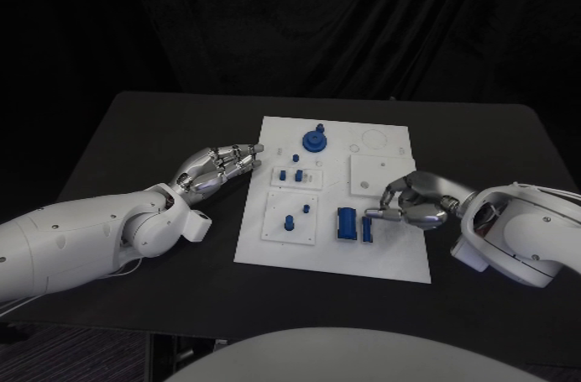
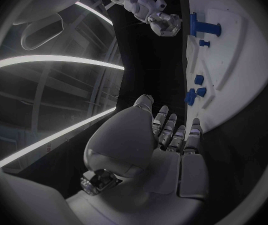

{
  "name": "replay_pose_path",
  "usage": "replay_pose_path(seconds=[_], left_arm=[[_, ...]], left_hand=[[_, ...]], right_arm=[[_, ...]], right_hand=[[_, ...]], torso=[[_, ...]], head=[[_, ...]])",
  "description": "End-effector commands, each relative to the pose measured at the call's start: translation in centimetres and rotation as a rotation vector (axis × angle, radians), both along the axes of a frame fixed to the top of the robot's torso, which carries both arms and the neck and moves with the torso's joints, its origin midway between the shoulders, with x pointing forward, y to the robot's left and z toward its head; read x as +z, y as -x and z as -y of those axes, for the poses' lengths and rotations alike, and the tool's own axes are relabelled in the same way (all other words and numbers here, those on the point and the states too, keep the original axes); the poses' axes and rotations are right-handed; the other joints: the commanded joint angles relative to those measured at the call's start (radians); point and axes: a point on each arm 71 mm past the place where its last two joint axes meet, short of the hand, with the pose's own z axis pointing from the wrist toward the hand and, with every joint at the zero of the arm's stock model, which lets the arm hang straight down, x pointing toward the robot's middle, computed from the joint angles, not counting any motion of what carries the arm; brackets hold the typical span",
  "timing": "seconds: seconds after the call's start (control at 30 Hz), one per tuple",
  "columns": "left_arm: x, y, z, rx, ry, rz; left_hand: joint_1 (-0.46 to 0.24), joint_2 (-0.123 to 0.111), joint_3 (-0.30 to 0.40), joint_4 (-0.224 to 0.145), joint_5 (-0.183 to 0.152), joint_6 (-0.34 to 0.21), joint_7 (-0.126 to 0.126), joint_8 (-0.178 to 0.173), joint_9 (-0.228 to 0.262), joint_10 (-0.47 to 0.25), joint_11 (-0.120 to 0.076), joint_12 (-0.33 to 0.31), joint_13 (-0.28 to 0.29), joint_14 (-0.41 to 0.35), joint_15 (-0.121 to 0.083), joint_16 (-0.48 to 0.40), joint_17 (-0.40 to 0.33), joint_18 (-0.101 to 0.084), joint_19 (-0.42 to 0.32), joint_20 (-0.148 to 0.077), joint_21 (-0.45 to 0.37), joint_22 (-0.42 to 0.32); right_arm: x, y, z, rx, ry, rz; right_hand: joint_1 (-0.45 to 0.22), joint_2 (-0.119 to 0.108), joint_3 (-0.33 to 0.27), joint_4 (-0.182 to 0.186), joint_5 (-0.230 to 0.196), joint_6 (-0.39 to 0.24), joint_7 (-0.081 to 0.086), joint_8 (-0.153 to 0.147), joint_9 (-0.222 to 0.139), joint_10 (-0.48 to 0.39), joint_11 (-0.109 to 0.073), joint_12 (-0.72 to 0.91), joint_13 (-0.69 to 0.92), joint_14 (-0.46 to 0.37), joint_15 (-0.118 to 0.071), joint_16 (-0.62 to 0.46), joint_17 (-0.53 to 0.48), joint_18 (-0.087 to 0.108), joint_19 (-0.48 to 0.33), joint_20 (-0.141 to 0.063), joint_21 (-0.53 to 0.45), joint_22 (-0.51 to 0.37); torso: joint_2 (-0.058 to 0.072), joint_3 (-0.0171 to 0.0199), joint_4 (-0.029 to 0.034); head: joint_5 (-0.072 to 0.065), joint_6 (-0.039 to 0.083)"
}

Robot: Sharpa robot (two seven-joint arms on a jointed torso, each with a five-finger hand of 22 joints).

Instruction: Assemble the parts on the task board

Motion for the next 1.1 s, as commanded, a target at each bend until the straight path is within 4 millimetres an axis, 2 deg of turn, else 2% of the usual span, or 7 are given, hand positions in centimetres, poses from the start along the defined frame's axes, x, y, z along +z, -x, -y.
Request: replay_pose_path(seconds=[0.03,0.17,0.37,0.7,0.77,0.93,1.1], left_arm=[[1.1,0.4,0.0,0.024,0.002,0.159],[1.5,0.8,0.0,0.048,-0.003,0.199],[1.9,0.8,0.3,0.08,-0.006,0.257],[2.1,0.7,0.6,0.121,-0.021,0.307],[0.5,0.4,0.6,0.105,-0.109,0.092],[0.7,0.1,1.1,0.136,-0.106,0.092],[1.3,-0.5,2.2,0.208,-0.097,0.086]], left_hand=[[-0.021,-0.005,-0.013,0.006,-0.016,0.007,-0.005,0.002,0.0,-0.013,-0.018,-0.004,-0.002,-0.016,-0.016,-0.01,-0.004,-0.002,-0.024,-0.023,-0.013,-0.021],[-0.064,0.003,-0.045,0.008,-0.046,-0.018,-0.031,-0.012,-0.003,-0.062,-0.054,-0.034,-0.007,-0.052,-0.056,-0.022,-0.013,-0.009,-0.045,-0.069,-0.018,-0.037],[-0.099,0.0,-0.089,0.007,-0.065,-0.122,-0.108,-0.059,-0.013,-0.143,-0.139,-0.083,-0.015,-0.056,-0.142,-0.023,-0.014,-0.02,-0.107,-0.166,-0.042,-0.134],[-0.134,-0.011,-0.128,0.007,-0.065,-0.249,-0.238,-0.091,-0.024,-0.198,-0.272,-0.143,-0.026,-0.056,-0.27,-0.023,-0.014,-0.031,-0.119,-0.302,-0.049,-0.166],[-0.551,-0.059,-0.053,-0.081,-0.226,-0.332,-0.152,-0.121,-0.055,-0.254,-0.23,-0.224,-0.046,-0.056,-0.131,-0.023,-0.014,-0.06,-0.122,-0.225,-0.052,-0.176],[-0.727,-0.078,-0.025,-0.113,-0.292,-0.363,-0.152,-0.121,-0.055,-0.254,-0.219,-0.224,-0.046,-0.056,-0.131,-0.023,-0.014,-0.071,-0.122,-0.225,-0.052,-0.176],[-0.867,-0.094,-0.002,-0.142,-0.346,-0.391,-0.152,-0.121,-0.055,-0.254,-0.146,-0.224,-0.046,-0.056,-0.131,-0.023,-0.014,-0.082,-0.122,-0.225,-0.052,-0.176]], right_arm=[[2.4,-0.8,0.2,-0.048,-0.254,0.185],[3.3,-1.5,0.6,-0.07,-0.381,0.24],[3.4,-2.3,1.2,-0.064,-0.514,0.241],[2.8,-2.3,1.9,-0.048,-0.61,0.243],[2.5,-2.4,1.8,-0.057,-0.539,0.216],[2.3,-2.8,1.5,-0.083,-0.567,0.214],[2.0,-3.6,0.8,-0.145,-0.63,0.207]], right_hand=[[-0.031,0.062,-0.054,0.001,0.071,-0.007,0.038,-0.089,-0.096,-0.17,0.038,-0.173,-0.011,-0.14,0.036,-0.205,-0.273,0.052,-0.176,0.033,-0.338,-0.024],[-0.031,0.118,-0.112,0.003,0.103,-0.103,0.132,-0.227,-0.264,-0.75,0.154,-0.603,-0.393,-0.538,0.158,-0.553,-0.584,0.038,-0.458,0.123,-0.696,-0.19],[-0.028,0.18,-0.203,0.012,0.081,-0.26,0.11,-0.387,-0.531,-1.069,0.321,-0.982,-0.785,-0.88,0.327,-0.925,-0.879,-0.003,-0.692,0.259,-1.031,-0.521],[-0.015,0.221,-0.262,0.002,0.059,-0.6,-0.106,-0.588,-0.863,-1.424,0.148,-1.233,-1.182,-1.372,0.175,-1.266,-1.142,0.02,-1.278,0.233,-1.078,-1.184],[-0.334,0.15,-0.145,-0.084,-0.015,-0.65,-0.018,-0.651,-0.897,-1.461,0.119,-1.309,-1.217,-1.441,0.093,-1.363,-1.168,-0.025,-1.332,0.159,-1.095,-1.218],[-0.812,0.007,0.021,-0.217,-0.18,-0.783,-0.018,-0.805,-0.988,-1.461,0.046,-1.497,-1.308,-1.441,0.093,-1.363,-1.168,-0.103,-1.332,-0.017,-1.095,-1.308],[-0.967,0.007,0.111,-0.288,-0.18,-0.783,-0.018,-0.805,-0.988,-1.461,0.046,-1.497,-1.308,-1.441,0.093,-1.363,-1.168,-0.103,-1.332,-0.017,-1.095,-1.308]], torso=[[-0.002,0.0004,-0.0018],[-0.015,0.0016,-0.0145],[-0.044,0.0062,-0.0341],[-0.064,0.0195,-0.0412],[-0.058,0.0152,-0.0405],[-0.067,0.0155,-0.0397],[-0.087,0.0161,-0.0379]], head=[[-0.002,0.0],[0.014,0.0],[0.043,0.0],[0.062,0.0],[0.063,0.0],[0.055,0.018],[0.036,0.06]])
